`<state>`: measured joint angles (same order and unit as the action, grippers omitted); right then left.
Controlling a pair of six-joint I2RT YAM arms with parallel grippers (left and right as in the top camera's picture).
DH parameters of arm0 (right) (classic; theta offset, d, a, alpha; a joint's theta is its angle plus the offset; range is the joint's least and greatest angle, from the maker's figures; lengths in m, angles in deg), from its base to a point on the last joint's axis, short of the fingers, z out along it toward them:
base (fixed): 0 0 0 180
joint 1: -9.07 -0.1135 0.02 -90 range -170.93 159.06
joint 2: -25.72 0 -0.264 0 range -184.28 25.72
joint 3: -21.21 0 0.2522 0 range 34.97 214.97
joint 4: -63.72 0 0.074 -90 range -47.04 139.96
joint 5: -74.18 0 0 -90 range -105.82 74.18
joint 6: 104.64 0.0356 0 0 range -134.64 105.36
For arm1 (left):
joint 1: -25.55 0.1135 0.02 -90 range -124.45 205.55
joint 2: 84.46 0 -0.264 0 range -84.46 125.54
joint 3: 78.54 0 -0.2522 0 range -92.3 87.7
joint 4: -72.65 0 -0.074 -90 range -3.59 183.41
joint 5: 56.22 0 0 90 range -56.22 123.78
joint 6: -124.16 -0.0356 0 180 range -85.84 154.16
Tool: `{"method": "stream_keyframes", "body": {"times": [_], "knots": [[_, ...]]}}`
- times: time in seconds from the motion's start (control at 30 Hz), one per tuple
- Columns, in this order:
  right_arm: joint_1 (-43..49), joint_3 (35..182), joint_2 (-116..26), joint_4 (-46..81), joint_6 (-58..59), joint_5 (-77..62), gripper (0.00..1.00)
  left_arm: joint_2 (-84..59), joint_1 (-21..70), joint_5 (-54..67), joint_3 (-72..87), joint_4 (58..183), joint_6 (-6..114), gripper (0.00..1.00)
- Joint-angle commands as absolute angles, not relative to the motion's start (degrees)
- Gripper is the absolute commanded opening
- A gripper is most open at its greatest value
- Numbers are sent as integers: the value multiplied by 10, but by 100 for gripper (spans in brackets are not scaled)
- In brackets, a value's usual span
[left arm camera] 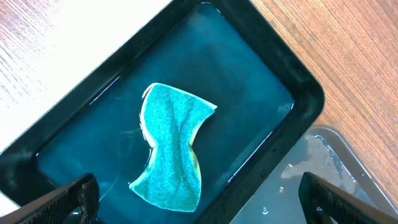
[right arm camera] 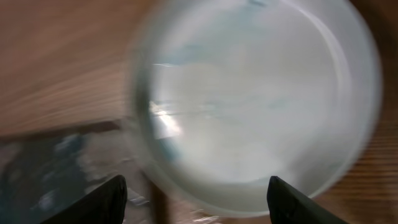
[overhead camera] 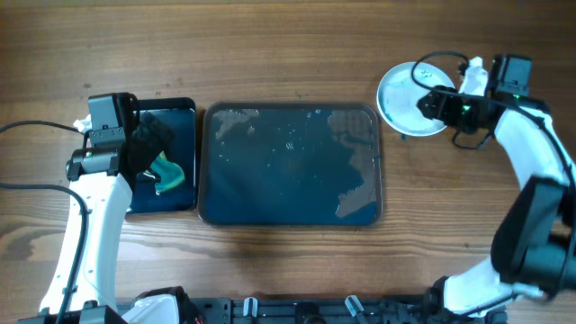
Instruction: Clean dirty plates on tray and stack at the side
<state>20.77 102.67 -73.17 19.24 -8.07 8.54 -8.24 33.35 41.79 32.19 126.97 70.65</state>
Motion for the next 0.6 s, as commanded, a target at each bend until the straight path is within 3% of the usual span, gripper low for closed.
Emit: {"method": "stream_keyframes", "body": {"times": [0.0, 0.13, 0.27, 0.57], "knots": [[140, 1030, -574, 190, -1, 81, 100, -86, 336, 417, 321, 1270, 704, 100], [103, 1030, -458, 135, 36, -30, 100, -86, 336, 417, 321, 1270, 704, 100], [103, 1030, -368, 82, 41, -8, 100, -86, 336, 417, 321, 1270, 704, 100], [93, 998, -119, 39, 49, -121, 100, -86, 336, 417, 321, 1270, 704, 100]]}}
